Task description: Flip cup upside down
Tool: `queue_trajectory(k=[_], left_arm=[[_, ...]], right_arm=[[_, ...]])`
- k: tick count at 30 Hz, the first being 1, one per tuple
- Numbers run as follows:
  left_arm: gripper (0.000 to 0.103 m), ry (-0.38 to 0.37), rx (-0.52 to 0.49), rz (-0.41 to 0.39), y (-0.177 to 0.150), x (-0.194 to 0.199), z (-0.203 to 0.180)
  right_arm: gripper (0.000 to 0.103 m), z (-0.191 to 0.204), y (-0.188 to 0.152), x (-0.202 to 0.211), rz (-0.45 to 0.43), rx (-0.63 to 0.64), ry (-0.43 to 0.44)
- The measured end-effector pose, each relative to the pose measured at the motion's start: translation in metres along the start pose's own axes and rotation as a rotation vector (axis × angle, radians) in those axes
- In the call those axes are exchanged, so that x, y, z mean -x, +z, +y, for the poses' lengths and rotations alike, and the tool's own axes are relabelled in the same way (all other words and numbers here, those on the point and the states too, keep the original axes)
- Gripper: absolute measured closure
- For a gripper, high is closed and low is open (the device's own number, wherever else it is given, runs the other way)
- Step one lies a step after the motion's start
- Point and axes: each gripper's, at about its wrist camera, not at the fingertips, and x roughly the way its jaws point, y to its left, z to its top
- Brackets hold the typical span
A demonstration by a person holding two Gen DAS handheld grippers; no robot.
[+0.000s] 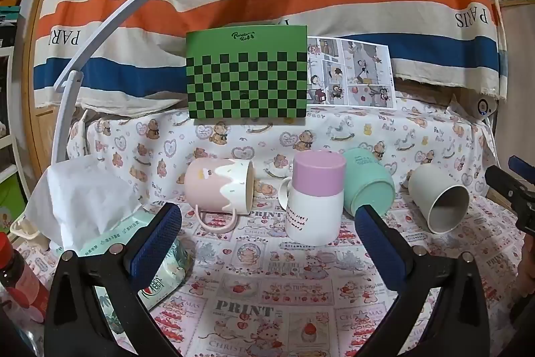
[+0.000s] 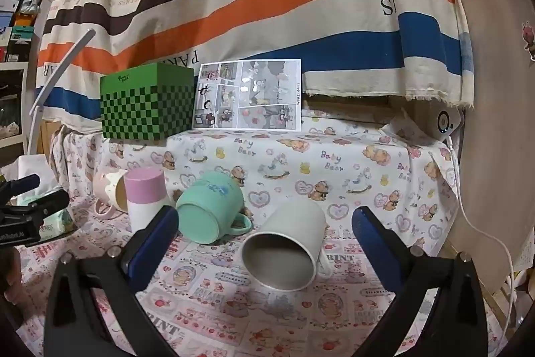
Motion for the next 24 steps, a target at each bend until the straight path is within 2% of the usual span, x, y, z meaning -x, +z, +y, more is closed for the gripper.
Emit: queue_trajectory(k=[9, 24], left_arm=[[0.000, -0.001, -0.003, -0.010, 0.000, 0.000, 0.000], [0.000, -0.003, 0.008, 0.007, -0.005, -0.005, 0.000]], right_arm=[[0.000, 0.001, 0.003, -0.012, 0.094, -0.027, 0.009], [0.000, 0.001, 0.000, -0.017, 0.119, -0.024, 0.014]])
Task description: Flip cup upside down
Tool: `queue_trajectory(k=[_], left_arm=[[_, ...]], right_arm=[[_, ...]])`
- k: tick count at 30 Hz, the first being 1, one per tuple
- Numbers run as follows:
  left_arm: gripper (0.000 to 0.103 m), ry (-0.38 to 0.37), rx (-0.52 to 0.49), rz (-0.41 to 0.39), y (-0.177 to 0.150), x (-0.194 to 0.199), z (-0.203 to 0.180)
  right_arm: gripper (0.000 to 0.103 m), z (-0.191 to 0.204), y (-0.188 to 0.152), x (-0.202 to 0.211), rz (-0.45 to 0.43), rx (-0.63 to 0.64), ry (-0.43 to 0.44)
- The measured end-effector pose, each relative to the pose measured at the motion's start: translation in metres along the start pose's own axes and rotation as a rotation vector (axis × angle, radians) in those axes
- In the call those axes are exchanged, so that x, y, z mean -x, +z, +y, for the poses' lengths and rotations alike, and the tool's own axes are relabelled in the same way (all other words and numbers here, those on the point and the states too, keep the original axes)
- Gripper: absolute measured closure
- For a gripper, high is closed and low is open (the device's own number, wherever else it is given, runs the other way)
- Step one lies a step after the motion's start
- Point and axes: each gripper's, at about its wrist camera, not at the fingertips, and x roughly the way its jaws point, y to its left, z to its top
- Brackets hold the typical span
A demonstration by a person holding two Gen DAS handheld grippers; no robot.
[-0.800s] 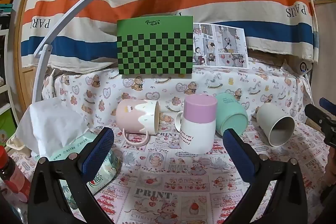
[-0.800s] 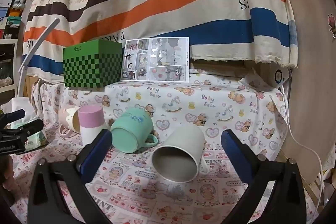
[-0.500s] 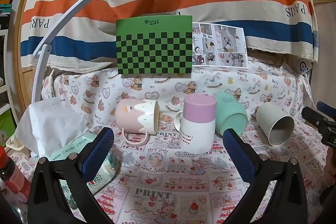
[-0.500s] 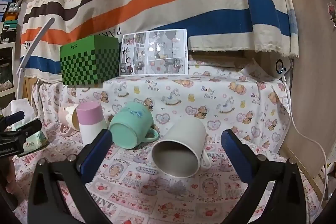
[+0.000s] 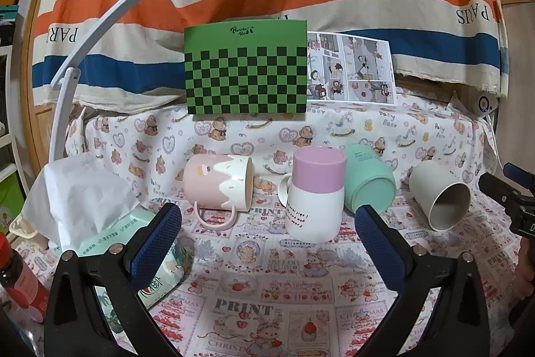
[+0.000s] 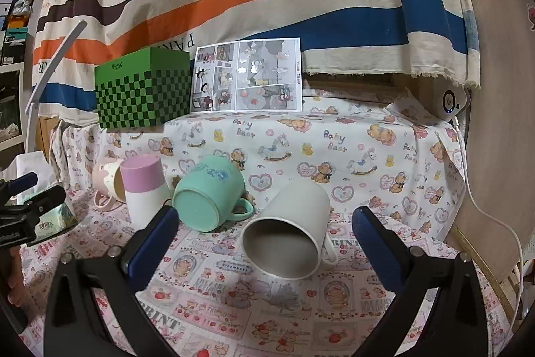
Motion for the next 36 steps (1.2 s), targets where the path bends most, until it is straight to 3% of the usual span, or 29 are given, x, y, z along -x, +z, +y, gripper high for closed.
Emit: queue_trajectory(k=[36], left_arm=[[0.000, 0.007, -0.009, 0.000, 0.0029, 0.0016, 0.0020]], right_arm=[[0.000, -0.0019, -0.0011, -0.0021, 0.009, -0.002, 0.000]])
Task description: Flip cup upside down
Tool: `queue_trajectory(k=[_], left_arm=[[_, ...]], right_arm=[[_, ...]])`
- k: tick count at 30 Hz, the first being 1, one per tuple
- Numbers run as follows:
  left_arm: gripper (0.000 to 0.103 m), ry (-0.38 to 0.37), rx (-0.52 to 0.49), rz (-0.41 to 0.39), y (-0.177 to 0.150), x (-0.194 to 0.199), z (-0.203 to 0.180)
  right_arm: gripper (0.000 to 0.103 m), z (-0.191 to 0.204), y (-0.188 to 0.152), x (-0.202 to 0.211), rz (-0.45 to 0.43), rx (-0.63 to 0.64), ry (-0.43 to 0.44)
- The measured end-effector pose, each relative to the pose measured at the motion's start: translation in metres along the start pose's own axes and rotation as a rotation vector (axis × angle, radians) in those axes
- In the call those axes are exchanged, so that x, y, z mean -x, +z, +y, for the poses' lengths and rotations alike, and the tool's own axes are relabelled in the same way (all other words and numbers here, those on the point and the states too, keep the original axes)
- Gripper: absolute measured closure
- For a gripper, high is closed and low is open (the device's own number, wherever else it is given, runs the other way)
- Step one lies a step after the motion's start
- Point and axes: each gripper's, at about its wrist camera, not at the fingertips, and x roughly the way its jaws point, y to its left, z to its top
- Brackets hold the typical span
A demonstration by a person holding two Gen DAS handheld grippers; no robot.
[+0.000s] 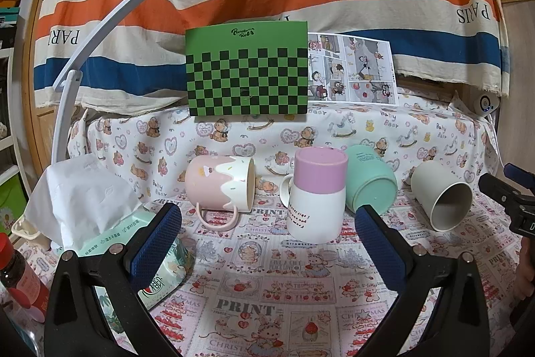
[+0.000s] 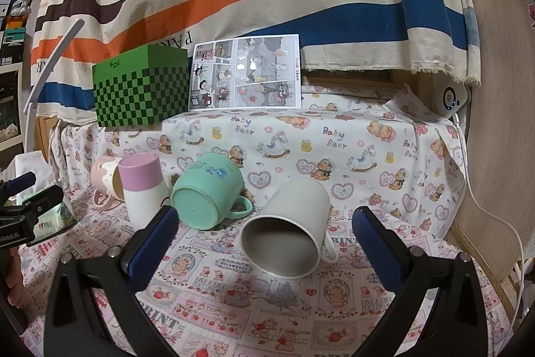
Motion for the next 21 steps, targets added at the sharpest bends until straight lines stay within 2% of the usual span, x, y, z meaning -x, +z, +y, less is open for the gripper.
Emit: queue_trajectory(k=[21], left_arm=[[0.000, 0.001, 0.000, 0.000, 0.0005, 0.0001, 0.0000]], right_arm=[[0.000, 0.0005, 0.0006, -0.0002, 0.005, -0.001, -0.001]])
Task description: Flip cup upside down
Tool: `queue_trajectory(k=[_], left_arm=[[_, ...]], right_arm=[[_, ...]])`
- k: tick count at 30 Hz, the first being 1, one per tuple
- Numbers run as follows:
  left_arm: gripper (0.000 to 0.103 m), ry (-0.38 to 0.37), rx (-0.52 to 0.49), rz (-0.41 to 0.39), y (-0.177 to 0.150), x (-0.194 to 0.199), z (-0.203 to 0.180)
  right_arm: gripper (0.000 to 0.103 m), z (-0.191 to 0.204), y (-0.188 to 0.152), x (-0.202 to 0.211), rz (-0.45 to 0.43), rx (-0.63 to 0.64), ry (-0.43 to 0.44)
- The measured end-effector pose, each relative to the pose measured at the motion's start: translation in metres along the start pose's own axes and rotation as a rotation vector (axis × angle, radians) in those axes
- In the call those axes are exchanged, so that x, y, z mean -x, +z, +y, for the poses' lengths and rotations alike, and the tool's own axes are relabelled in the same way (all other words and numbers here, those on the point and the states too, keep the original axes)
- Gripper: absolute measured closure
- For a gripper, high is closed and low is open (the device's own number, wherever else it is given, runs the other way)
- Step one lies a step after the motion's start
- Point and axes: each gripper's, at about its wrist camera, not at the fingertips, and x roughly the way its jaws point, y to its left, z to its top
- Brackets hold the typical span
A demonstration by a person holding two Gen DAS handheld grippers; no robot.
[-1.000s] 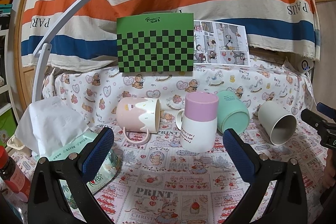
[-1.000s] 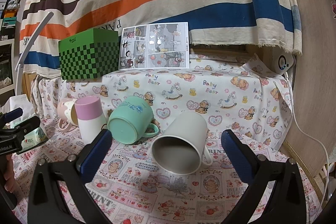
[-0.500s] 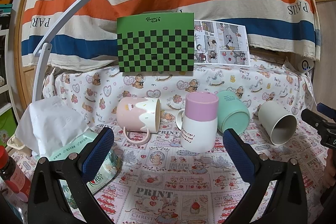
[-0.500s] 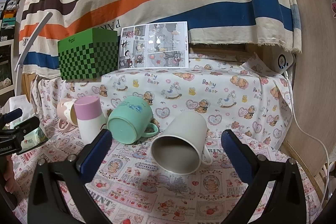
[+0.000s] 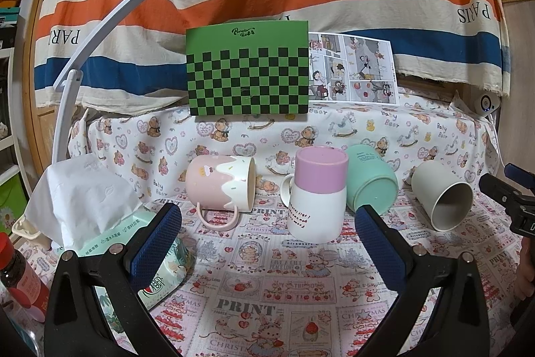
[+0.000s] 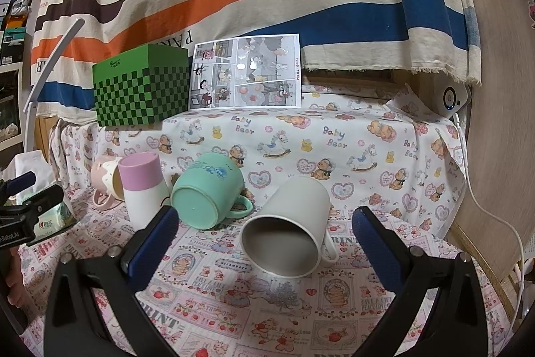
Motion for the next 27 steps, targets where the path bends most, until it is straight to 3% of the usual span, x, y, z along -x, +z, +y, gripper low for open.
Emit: queue_trajectory(k=[27], left_arm=[[0.000, -0.001, -0.007, -0.001, 0.0008, 0.0014, -0.0001]], right_arm=[[0.000, 0.0001, 0.0002, -0.0001, 0.002, 0.001, 0.001]])
